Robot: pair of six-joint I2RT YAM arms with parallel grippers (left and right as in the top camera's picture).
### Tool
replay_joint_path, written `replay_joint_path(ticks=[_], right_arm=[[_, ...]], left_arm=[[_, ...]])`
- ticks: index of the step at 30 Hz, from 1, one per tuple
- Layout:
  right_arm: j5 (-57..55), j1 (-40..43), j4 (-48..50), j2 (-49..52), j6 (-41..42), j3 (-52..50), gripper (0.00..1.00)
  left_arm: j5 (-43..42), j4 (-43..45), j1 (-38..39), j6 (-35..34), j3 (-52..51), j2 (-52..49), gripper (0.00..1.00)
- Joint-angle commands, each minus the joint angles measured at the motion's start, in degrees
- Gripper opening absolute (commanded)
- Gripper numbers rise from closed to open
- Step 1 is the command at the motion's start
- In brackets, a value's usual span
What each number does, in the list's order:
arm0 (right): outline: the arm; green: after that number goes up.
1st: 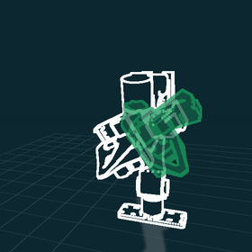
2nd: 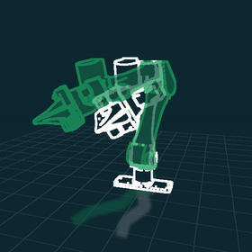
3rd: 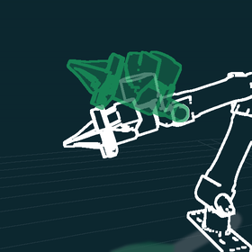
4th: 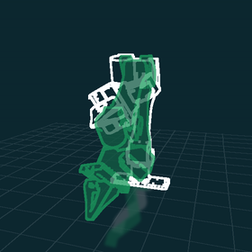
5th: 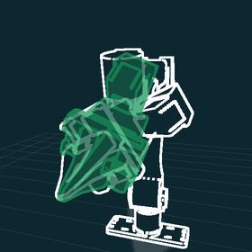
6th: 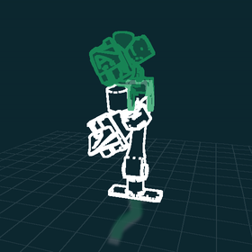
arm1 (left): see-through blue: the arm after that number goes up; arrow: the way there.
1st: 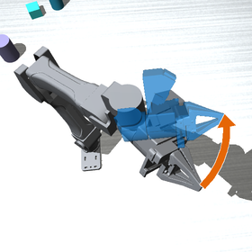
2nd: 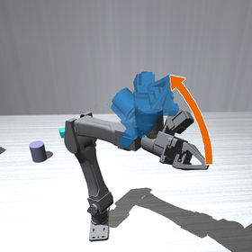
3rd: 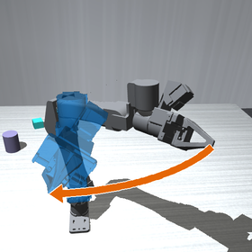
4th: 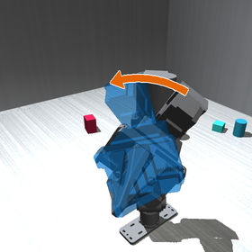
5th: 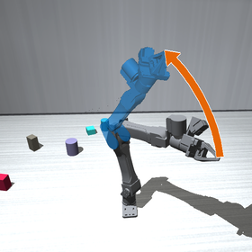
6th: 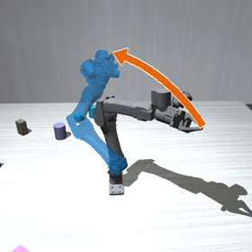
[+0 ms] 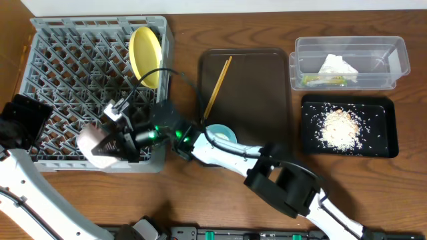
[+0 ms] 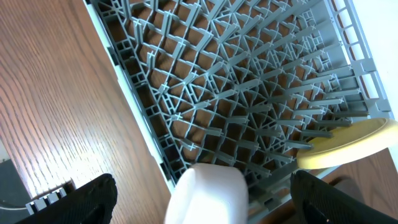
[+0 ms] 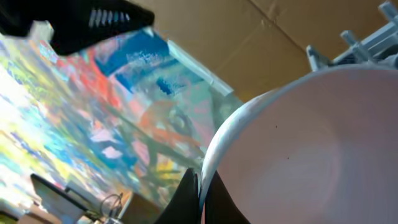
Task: Sort waste into correct bins and load items into the dishwasher
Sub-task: 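Lower the white bowl into the dish rack with the right gripper and release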
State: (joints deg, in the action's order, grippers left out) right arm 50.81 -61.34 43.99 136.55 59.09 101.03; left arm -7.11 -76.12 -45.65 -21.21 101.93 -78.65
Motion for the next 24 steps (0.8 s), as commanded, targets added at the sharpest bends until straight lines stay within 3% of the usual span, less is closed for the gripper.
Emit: replay_joint_path(ticks=[1,5,24], right_arm=[[-0.2,-1.0,0.5,3.5,0.6,0.4,0.01],[-0.1,1.0,4.5,4.5,0.7,0.4,0.01],[1.4,7.6,6.6,5.9,0.0,0.4,0.01]], left_arm=[[0.3,-0.2,-0.3,-0.5,0.3,-0.2,0.91],[0.3,-0.2,-0.3,-0.5,0.3,-0.2,0.91],[0.3,-0.2,-0.3,-0.5,0.3,-0.2,0.91]])
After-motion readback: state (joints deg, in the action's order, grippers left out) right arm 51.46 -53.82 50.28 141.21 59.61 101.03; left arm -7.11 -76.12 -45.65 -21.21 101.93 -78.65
